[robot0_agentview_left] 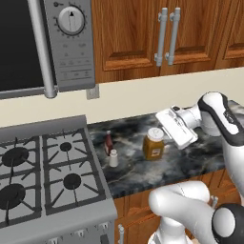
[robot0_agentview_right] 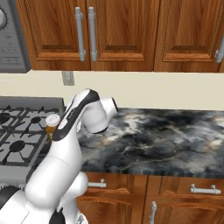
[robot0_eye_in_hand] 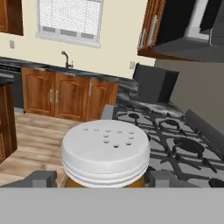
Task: Collect the turmeric, ketchup, and shaker from the cabinet and place them next to the stove.
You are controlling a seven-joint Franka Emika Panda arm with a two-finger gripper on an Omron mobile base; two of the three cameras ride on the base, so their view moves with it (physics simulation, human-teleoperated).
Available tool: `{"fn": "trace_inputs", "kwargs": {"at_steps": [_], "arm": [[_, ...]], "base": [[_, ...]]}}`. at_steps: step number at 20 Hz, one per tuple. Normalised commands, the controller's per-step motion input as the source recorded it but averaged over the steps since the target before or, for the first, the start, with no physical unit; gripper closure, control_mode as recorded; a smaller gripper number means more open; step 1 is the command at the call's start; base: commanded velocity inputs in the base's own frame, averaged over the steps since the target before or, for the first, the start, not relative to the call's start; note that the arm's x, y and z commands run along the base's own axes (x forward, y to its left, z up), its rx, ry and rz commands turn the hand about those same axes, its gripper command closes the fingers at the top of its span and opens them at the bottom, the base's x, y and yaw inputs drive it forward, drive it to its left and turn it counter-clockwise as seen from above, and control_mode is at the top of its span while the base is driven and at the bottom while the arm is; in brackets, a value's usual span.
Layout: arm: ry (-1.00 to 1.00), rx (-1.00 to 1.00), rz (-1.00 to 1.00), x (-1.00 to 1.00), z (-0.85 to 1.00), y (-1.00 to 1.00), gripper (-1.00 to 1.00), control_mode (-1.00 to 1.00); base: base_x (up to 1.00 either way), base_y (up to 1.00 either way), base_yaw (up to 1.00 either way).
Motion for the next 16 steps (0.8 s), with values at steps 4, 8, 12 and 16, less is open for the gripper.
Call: {"fn": "trace_inputs", "kwargs": {"at_steps": [4, 8, 12, 16], "arm": [[0.00, 0.00, 0.00, 0.30, -0.32, 0.17, 1.00, -1.00], [0.00, 0.00, 0.00, 0.28, -0.31, 0.15, 1.00, -1.00], [0.00, 0.00, 0.00, 0.30, -0.31, 0.06, 1.00, -1.00], [0.00, 0.00, 0.00, 0.32, -0.32, 0.01, 1.00, -1.00]], "base": [[0.00, 0.00, 0.00], [0.00, 0.00, 0.00], [0.00, 0.00, 0.00], [0.00, 0.00, 0.00]]}}
